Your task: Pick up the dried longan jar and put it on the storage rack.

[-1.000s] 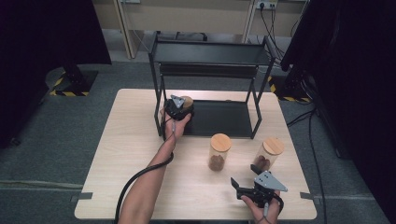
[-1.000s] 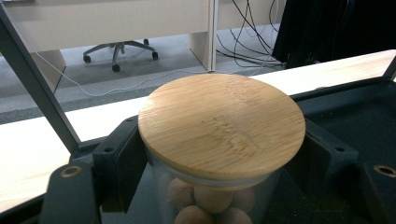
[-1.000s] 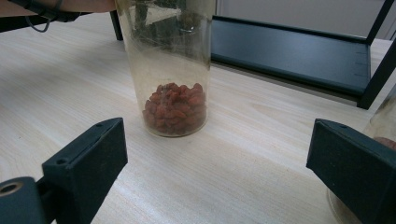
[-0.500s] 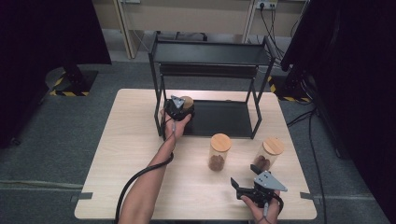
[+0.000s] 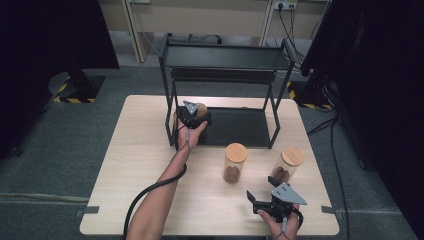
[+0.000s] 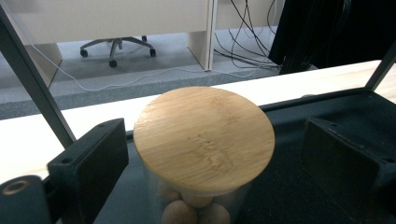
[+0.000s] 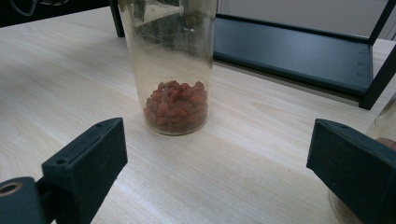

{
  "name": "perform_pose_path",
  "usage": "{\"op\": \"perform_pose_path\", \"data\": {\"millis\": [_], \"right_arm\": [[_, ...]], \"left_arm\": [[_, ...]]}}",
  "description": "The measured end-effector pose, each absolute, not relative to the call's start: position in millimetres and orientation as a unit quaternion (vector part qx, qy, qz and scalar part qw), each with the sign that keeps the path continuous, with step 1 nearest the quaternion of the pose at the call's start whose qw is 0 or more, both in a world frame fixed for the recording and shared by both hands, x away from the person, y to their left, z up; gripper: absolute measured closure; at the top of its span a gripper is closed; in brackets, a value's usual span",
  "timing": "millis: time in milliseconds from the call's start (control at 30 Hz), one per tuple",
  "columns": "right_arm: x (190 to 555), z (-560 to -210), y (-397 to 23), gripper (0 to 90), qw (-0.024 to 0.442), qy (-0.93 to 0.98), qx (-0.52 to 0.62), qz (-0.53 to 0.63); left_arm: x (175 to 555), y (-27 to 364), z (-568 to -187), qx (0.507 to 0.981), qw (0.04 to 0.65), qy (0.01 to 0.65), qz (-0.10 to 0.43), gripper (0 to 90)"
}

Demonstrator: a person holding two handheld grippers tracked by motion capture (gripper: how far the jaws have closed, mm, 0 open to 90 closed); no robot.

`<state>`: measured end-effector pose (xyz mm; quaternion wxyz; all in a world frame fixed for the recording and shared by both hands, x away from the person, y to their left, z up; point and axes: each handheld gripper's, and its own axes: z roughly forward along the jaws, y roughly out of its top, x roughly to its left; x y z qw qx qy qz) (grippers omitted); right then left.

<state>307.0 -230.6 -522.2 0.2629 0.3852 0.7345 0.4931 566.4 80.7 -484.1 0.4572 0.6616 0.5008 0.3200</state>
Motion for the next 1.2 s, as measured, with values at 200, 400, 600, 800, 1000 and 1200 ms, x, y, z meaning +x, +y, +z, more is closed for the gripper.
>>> {"op": "perform_pose_path", "data": {"millis": [200, 400, 600, 800, 1000, 1200], "right_arm": [[307, -522, -231, 5.0, 0.262, 0.733, 0.386, 0.494], [307, -522, -231, 5.0, 0.262, 0.734, 0.386, 0.494], [307, -522, -231, 5.0, 0.262, 0.733, 0.386, 0.494], [307, -522, -231, 5.0, 0.262, 0.733, 0.387, 0.494], [307, -522, -231, 5.0, 0.263, 0.734, 0.386, 0.493], [307, -522, -230, 5.0, 0.263, 0.734, 0.386, 0.492]], "left_arm": [[561, 80, -480, 0.667, 0.456, 0.493, 0.322, 6.3], [555, 79, -473, 0.673, 0.454, 0.481, 0.331, 6.3], [551, 78, -465, 0.673, 0.458, 0.476, 0.333, 6.3], [547, 81, -463, 0.672, 0.459, 0.481, 0.326, 6.3], [539, 82, -465, 0.673, 0.462, 0.481, 0.320, 6.3], [533, 83, -470, 0.673, 0.466, 0.481, 0.314, 6.3]]}}
